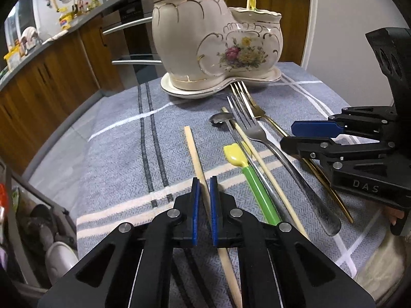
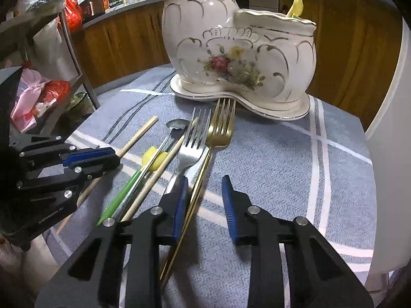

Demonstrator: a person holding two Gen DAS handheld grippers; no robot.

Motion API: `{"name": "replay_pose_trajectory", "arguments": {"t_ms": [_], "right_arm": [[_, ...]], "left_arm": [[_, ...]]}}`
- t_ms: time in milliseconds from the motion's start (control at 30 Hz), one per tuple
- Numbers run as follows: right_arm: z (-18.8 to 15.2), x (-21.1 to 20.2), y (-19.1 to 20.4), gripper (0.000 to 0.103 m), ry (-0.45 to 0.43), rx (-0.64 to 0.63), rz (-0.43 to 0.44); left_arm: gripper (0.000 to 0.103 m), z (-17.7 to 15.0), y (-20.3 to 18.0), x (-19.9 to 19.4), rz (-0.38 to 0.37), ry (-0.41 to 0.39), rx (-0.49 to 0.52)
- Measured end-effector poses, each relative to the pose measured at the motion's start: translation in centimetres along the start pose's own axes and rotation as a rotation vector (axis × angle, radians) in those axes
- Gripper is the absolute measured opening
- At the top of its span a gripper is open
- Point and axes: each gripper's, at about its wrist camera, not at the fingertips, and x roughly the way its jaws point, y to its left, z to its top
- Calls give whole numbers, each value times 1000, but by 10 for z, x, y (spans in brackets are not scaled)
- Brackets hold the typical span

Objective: Organize utensils
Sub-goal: 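Close the left gripper on a wooden chopstick while the right grasps the gold fork, then lift the chopstick and gold fork off the cloth with both grippers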

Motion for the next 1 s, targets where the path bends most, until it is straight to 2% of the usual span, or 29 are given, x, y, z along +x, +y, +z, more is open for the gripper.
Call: {"name": "replay_pose_trajectory", "arguments": {"t_ms": [33,100,200,400,633,833,900,1000], "right_arm": [[0,0,0,24,0,9,1],[0,-2,2,11,6,12,3],[-4,-5,-1,8,7,27,-33],[-18,-20,-14,6,18,44,-67],[-31,-35,-18,7,73,5,-38],[-27,-28,-13,11,73,8,-58],[-23,-25,-11,25,76,11,-46],[-23,-23,-7,26,74,-16,-63]], "left_arm": [[8,0,0,0,1,-1,-2],[8,0,0,0,4,-2,-4],[8,0,0,0,6,1,-10],[7,-6,3,-5,0,4,-17],[7,-14,1,-15,-16,29,-3],[7,-15,0,-15,-12,53,1],[8,-15,0,-15,-8,53,1],[8,-16,-2,-15,0,53,5]]}}
